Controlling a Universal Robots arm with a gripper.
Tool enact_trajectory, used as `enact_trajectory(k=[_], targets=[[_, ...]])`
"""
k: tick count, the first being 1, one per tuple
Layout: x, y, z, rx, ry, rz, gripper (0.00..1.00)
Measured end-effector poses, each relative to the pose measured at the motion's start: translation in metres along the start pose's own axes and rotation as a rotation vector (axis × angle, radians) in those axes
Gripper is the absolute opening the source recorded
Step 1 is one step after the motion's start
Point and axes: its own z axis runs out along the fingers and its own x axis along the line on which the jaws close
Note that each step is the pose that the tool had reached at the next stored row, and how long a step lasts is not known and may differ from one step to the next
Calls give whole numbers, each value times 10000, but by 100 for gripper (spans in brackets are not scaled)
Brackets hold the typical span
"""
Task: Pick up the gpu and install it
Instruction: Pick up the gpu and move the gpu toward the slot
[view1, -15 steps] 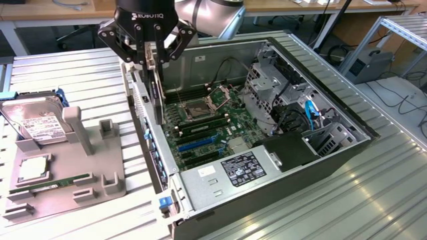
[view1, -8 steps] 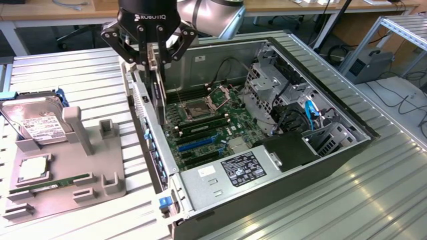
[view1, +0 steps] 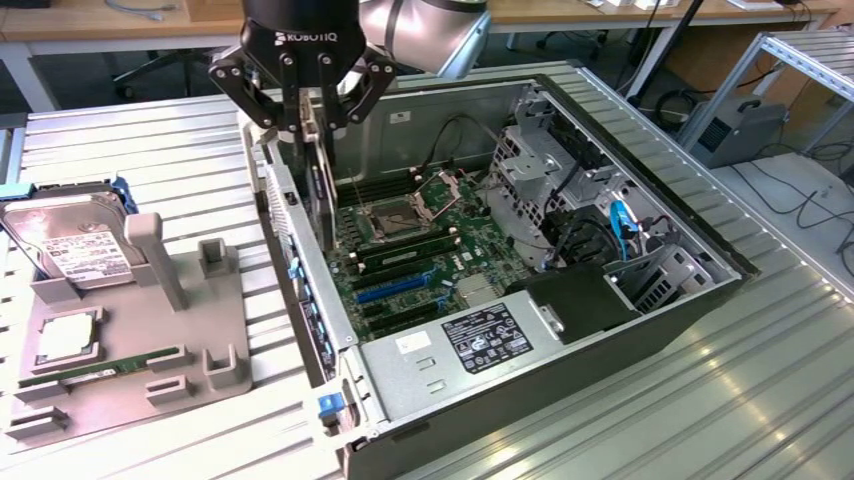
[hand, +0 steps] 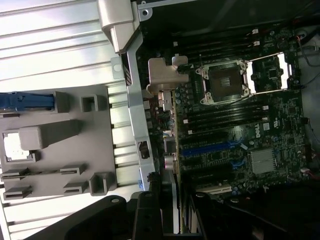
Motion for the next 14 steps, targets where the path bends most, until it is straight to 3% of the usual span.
enact_trajectory(k=[14], targets=[[-69,13,52,1,0,0,28]])
